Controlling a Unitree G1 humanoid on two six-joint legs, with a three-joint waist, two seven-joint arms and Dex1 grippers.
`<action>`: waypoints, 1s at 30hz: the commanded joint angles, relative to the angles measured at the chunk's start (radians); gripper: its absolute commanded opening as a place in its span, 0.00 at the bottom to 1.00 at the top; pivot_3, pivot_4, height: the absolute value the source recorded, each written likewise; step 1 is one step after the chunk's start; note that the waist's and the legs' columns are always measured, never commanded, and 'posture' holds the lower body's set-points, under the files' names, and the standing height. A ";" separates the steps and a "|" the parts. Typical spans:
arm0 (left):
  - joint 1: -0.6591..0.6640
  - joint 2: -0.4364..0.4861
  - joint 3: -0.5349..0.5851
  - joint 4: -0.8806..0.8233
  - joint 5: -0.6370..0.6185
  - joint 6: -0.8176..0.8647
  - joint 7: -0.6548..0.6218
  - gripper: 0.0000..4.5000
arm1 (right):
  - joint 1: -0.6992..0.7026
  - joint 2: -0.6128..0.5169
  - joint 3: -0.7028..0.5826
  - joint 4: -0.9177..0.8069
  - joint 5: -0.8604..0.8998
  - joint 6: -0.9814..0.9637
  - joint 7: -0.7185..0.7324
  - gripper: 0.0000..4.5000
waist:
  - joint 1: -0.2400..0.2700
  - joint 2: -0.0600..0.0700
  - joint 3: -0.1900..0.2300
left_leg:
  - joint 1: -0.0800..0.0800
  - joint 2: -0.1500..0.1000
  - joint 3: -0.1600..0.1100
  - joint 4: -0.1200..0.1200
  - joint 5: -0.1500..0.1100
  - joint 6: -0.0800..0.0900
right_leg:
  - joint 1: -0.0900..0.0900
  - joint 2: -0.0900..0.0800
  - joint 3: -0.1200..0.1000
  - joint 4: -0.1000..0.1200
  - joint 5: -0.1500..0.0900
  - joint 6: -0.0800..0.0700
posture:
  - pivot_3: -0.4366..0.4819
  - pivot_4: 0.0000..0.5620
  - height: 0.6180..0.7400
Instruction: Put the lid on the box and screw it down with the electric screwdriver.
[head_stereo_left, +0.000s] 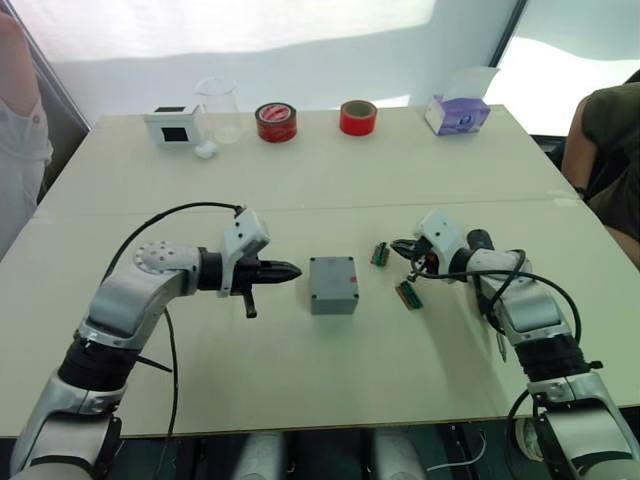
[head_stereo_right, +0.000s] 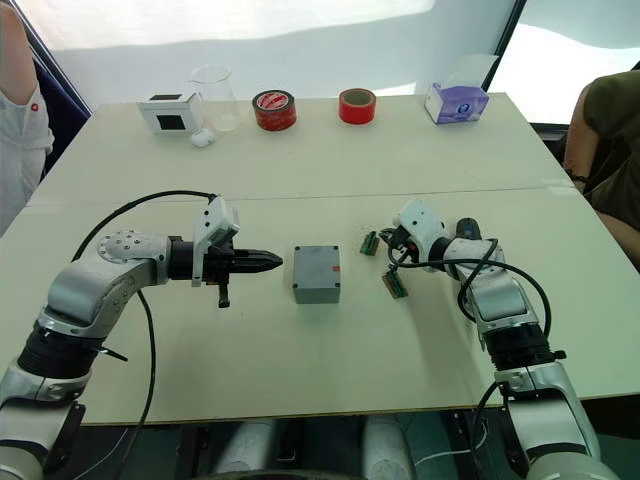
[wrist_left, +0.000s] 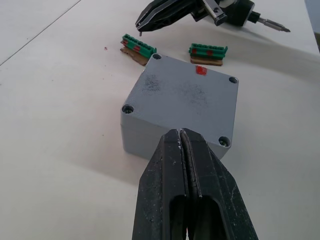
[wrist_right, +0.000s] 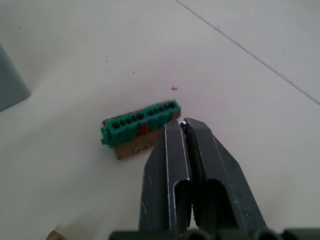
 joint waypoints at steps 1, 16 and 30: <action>-0.009 0.008 0.026 -0.012 -0.019 -0.002 -0.006 0.00 | -0.020 0.026 -0.087 -0.139 0.108 0.055 -0.004 0.01 | 0.000 0.000 0.000 | 0.000 0.000 0.000 0.000 0.000 0.000 | 0.000 0.000 0.000 0.000 0.000 0.000 | 0.48 0.27 1.00; 0.009 0.050 0.093 -0.075 -0.104 0.061 -0.005 0.00 | 0.074 0.036 -0.015 -0.504 0.239 0.282 -0.018 0.01 | 0.002 0.000 0.000 | 0.000 0.000 0.000 0.000 -0.001 0.002 | 0.000 0.000 0.000 0.000 0.000 0.000 | 0.48 0.27 1.00; 0.016 0.051 0.074 -0.097 -0.109 0.072 0.020 0.00 | 0.093 0.066 0.039 -0.461 0.206 0.251 -0.051 0.01 | 0.001 0.000 0.000 | 0.000 0.000 0.000 0.000 -0.001 0.002 | 0.000 0.000 0.000 0.000 0.000 0.000 | 0.48 0.27 1.00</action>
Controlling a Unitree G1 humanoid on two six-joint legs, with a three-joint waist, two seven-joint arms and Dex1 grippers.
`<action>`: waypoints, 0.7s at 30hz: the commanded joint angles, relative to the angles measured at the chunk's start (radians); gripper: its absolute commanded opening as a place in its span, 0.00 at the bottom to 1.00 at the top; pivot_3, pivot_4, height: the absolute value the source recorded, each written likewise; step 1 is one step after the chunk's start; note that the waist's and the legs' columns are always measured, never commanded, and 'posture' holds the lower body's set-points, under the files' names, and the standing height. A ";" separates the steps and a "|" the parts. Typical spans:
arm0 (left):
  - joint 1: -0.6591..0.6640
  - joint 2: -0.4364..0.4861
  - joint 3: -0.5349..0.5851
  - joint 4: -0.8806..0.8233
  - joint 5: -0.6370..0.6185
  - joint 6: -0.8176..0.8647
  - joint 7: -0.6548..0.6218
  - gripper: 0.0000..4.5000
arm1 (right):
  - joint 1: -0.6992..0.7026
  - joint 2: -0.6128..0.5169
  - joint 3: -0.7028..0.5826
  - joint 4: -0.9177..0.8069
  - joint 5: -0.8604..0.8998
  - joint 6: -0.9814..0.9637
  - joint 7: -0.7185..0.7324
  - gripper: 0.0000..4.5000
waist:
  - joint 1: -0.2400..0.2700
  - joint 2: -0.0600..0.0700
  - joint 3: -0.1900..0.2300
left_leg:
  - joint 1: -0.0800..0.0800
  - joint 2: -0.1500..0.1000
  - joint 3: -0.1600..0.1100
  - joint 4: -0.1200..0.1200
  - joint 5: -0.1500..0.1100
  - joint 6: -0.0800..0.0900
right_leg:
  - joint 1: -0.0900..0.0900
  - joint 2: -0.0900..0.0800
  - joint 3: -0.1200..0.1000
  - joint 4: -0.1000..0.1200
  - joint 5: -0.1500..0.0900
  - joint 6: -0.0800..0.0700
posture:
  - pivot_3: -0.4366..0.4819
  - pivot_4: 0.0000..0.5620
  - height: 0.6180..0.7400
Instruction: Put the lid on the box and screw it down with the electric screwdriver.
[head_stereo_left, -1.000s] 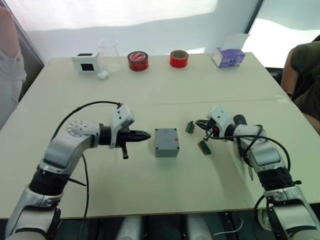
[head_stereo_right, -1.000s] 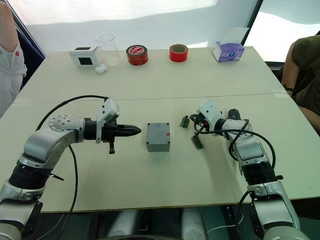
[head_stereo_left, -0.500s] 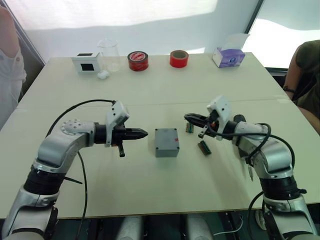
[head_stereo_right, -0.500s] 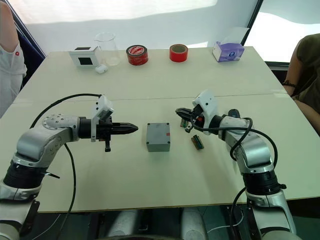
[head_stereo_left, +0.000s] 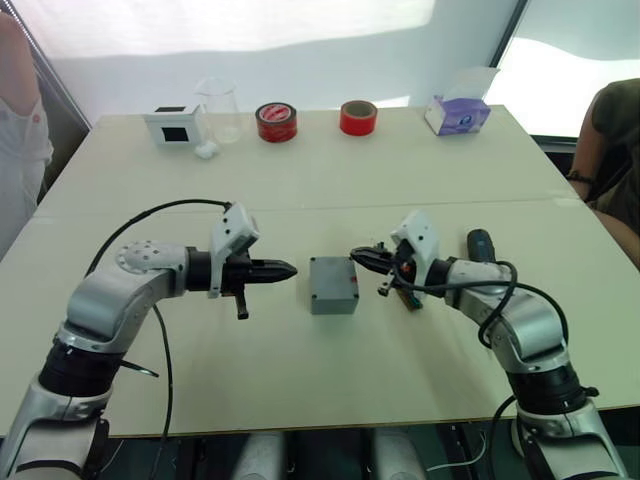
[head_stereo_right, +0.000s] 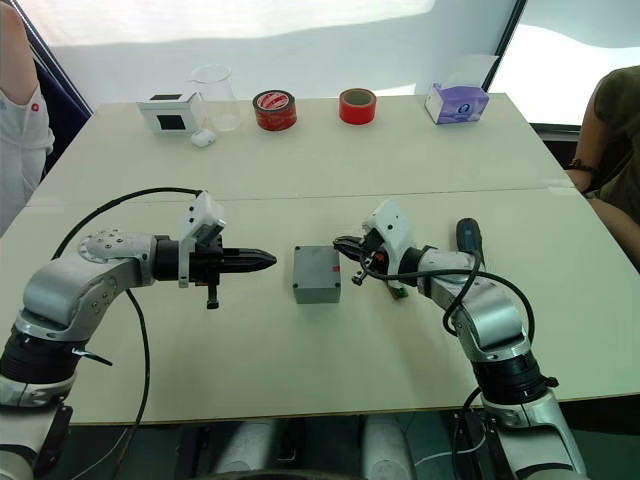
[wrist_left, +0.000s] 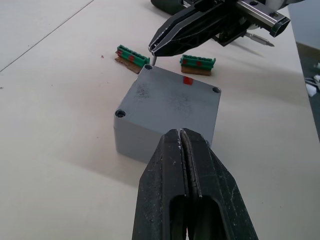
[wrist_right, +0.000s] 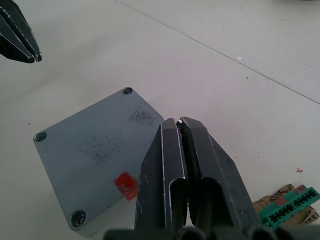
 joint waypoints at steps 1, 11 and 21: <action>-0.007 0.008 0.012 -0.027 -0.010 0.001 0.006 0.00 | -0.009 0.005 0.005 -0.008 -0.007 -0.027 -0.002 0.01 | 0.000 0.000 0.000 | 0.000 0.000 0.000 0.000 0.000 0.000 | 0.000 0.000 0.000 0.000 0.000 0.000 | 0.48 0.27 1.00; -0.009 0.009 0.011 -0.032 -0.010 0.008 0.011 0.00 | -0.014 0.012 0.027 0.031 -0.032 -0.057 0.000 0.01 | 0.000 0.000 0.000 | 0.000 0.000 0.000 0.000 0.000 0.000 | 0.000 0.000 0.000 0.000 0.000 0.000 | 0.48 0.27 1.00; -0.012 0.011 0.012 -0.041 -0.016 0.018 0.016 0.00 | -0.013 0.013 0.027 0.053 -0.036 -0.060 -0.007 0.06 | 0.000 0.000 0.000 | 0.000 0.000 0.000 0.000 0.000 0.000 | 0.000 0.000 0.000 0.000 0.000 0.000 | 0.48 0.27 1.00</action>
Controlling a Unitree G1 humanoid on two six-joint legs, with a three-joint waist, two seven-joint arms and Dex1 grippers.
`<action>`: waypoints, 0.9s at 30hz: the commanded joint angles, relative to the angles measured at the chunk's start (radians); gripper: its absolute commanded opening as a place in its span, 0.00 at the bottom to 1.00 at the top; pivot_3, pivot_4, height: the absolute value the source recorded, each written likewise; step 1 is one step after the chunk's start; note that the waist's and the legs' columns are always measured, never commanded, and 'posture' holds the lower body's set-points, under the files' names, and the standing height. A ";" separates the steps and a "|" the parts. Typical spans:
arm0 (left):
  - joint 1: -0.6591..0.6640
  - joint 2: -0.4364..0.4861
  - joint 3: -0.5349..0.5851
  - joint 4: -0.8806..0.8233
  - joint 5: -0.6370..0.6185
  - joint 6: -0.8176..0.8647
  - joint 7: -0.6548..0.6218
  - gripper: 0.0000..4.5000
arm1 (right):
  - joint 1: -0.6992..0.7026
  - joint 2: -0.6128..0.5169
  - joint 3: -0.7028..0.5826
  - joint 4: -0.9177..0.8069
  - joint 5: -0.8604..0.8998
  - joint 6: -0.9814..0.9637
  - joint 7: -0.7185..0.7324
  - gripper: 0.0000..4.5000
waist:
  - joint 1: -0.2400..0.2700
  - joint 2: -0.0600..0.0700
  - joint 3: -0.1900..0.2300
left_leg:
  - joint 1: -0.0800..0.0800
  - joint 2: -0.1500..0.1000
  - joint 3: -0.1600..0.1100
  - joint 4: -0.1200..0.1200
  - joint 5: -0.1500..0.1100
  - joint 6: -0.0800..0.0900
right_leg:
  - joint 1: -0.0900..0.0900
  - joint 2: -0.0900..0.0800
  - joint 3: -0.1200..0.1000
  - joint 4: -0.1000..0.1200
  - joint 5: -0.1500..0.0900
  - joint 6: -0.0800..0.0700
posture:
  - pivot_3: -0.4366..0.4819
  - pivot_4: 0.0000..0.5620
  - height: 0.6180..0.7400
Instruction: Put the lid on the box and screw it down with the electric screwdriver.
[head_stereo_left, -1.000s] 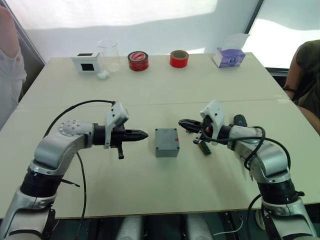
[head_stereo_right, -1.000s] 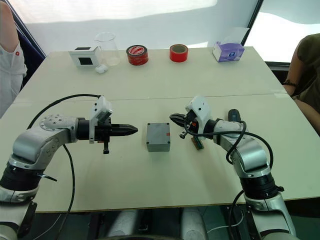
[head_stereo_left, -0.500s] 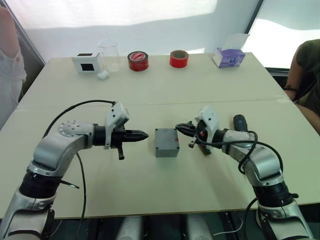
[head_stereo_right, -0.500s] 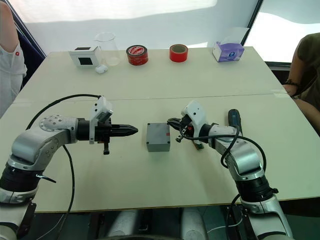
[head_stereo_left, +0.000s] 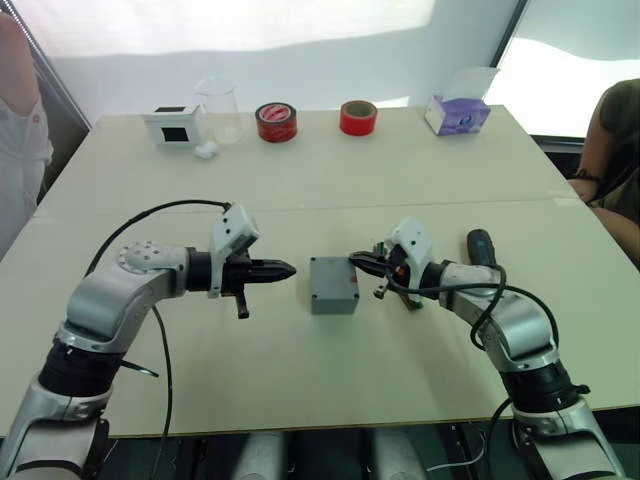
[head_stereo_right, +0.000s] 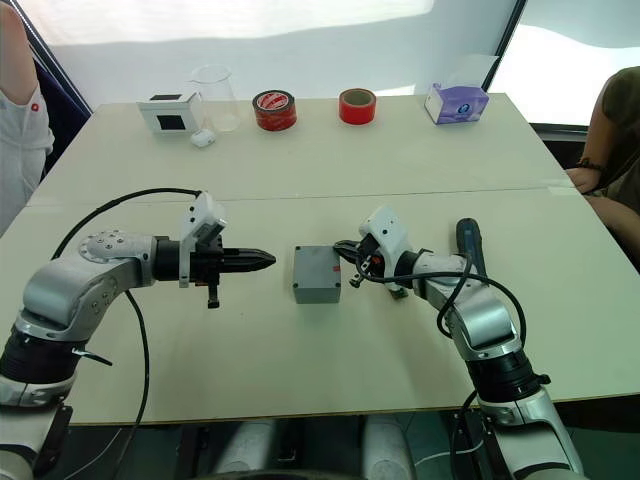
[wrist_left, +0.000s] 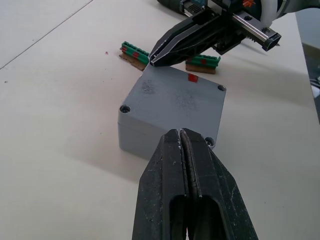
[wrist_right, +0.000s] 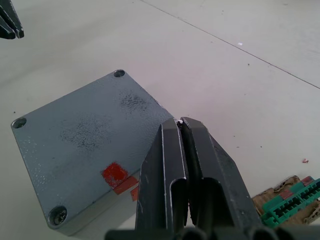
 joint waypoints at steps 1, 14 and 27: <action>-0.010 0.011 0.013 -0.044 -0.017 0.006 0.002 0.00 | -0.011 0.004 -0.015 -0.012 0.002 -0.004 -0.007 0.12 | 0.000 0.000 0.000 | 0.000 0.000 0.000 0.000 0.000 0.000 | 0.000 0.000 0.000 0.000 0.000 0.000 | 0.48 0.27 1.00; -0.032 0.006 0.051 -0.052 -0.080 0.008 -0.021 0.00 | -0.140 -0.103 -0.286 -0.124 0.199 0.326 -0.051 0.99 | 0.001 0.000 0.000 | 0.000 0.000 0.000 0.000 0.000 0.000 | 0.000 0.000 0.000 0.000 0.000 0.000 | 0.48 0.27 1.00; -0.082 0.056 -0.032 -0.099 -0.052 -0.074 -0.144 0.00 | -0.450 -0.582 -0.195 0.194 0.303 0.965 -0.023 0.99 | -0.002 0.001 0.001 | 0.000 0.000 0.001 -0.001 -0.001 0.001 | 0.000 -0.001 0.000 -0.002 0.000 -0.001 | 0.48 0.27 1.00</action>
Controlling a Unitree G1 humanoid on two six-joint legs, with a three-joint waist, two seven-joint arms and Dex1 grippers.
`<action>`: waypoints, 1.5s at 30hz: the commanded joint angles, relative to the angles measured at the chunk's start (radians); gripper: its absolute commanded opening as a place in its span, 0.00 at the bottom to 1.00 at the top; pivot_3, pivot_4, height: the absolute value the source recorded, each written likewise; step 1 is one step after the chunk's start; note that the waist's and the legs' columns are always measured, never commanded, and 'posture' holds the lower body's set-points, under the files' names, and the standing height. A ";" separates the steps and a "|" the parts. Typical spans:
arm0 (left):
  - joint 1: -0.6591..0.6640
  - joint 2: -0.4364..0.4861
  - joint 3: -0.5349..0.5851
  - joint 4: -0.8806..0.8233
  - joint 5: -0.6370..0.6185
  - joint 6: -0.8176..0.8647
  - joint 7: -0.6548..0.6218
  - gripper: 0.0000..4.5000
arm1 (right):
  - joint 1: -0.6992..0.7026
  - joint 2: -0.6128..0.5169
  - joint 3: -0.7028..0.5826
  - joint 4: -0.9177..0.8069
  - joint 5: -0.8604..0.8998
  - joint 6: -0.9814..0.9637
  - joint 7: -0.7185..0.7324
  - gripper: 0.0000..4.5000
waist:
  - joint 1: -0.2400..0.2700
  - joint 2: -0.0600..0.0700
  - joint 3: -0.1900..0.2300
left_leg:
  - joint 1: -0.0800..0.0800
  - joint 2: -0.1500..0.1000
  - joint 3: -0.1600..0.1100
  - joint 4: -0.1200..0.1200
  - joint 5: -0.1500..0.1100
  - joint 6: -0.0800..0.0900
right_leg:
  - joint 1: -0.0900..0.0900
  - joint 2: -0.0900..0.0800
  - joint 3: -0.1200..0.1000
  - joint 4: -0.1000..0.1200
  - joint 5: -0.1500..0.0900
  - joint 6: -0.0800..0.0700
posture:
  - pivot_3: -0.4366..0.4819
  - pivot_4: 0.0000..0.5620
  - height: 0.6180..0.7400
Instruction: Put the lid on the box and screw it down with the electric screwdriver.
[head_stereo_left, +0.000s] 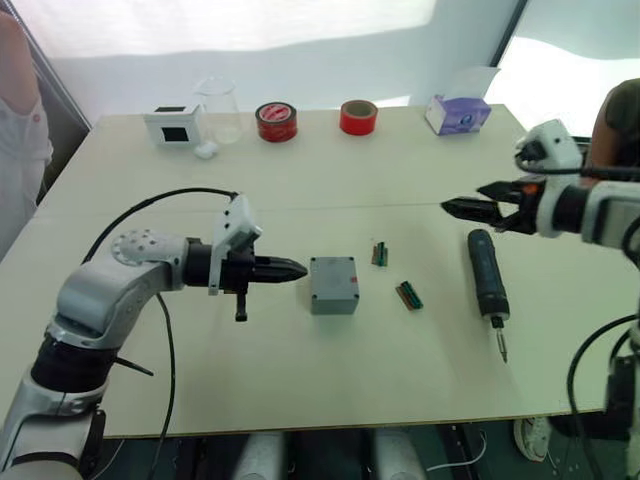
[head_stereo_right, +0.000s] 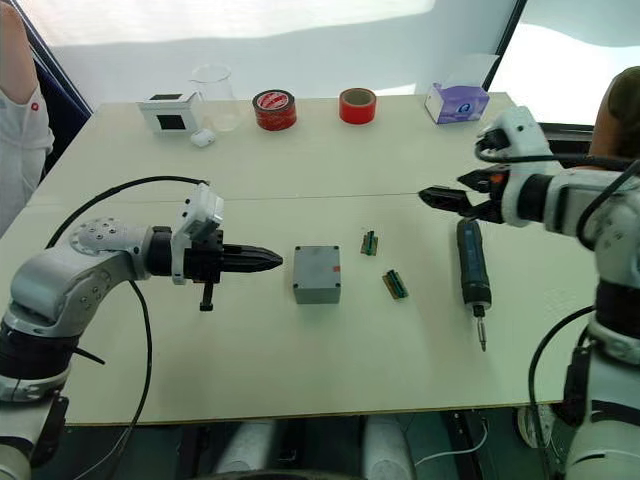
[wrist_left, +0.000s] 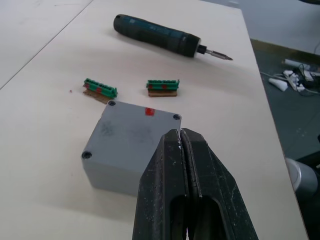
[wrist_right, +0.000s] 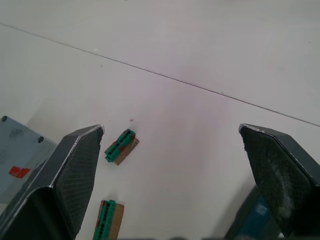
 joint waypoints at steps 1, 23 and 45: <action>-0.031 0.028 -0.024 -0.042 0.021 -0.048 -0.048 0.00 | -0.068 -0.147 0.195 0.140 0.011 0.146 0.019 0.99 | 0.000 0.000 0.000 | 0.000 0.000 0.000 0.000 0.000 0.000 | 0.000 0.000 0.000 0.000 0.000 0.000 | 0.48 0.27 1.00; 0.035 0.034 -0.055 -0.144 0.026 -0.039 0.018 0.00 | -0.189 -0.119 0.753 0.516 -0.158 0.039 0.269 0.99 | 0.000 0.002 0.001 | -0.001 0.000 0.002 0.001 -0.001 0.002 | -0.001 -0.001 0.000 -0.001 0.000 0.001 | 0.48 0.27 1.00; 0.109 0.022 0.092 -0.112 -0.046 0.042 0.160 0.00 | -0.246 0.141 0.086 0.477 -0.140 -0.340 0.098 0.41 | 0.000 0.005 0.007 | -0.007 0.000 0.003 0.000 0.004 -0.007 | -0.011 0.001 0.002 0.003 0.000 0.001 | 0.48 0.27 1.00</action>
